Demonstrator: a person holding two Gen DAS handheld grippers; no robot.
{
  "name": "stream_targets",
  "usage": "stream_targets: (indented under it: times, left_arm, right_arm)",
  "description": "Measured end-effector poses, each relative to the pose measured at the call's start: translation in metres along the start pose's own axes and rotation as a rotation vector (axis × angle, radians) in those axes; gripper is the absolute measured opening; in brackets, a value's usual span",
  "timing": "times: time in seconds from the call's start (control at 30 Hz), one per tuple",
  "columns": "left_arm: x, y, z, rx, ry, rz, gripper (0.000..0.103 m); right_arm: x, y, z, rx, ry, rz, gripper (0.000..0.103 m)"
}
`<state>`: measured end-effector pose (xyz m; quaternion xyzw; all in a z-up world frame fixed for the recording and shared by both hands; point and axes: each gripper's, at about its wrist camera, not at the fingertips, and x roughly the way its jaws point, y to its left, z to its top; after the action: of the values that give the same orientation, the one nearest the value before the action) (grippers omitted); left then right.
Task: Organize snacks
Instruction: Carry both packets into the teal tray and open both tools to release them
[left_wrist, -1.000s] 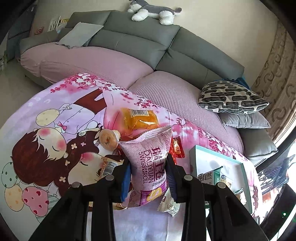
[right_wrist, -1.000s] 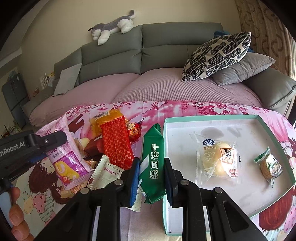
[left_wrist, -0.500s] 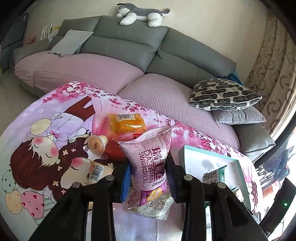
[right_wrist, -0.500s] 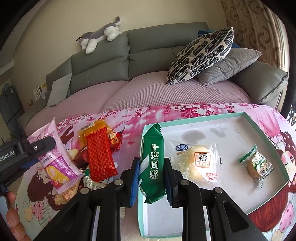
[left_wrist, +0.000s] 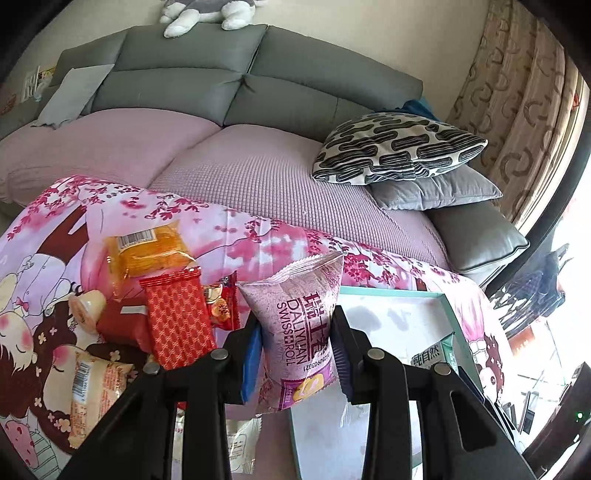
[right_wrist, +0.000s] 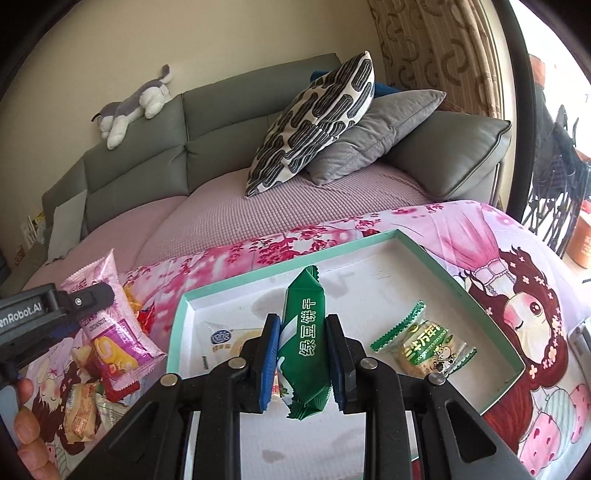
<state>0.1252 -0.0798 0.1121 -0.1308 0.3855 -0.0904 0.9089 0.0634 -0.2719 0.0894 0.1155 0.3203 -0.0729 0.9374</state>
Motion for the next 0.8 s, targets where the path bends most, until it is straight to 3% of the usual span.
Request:
stream_targets:
  times: [0.4, 0.8]
  left_arm:
    - [0.063, -0.024, -0.001, 0.063, 0.121, 0.016, 0.036]
    - [0.088, -0.036, -0.01, 0.084, 0.188, 0.03, 0.038]
  right_arm:
    - [0.027, -0.023, -0.011, 0.028, 0.077, -0.059, 0.026]
    - [0.03, -0.025, -0.012, 0.018, 0.089, -0.073, 0.027]
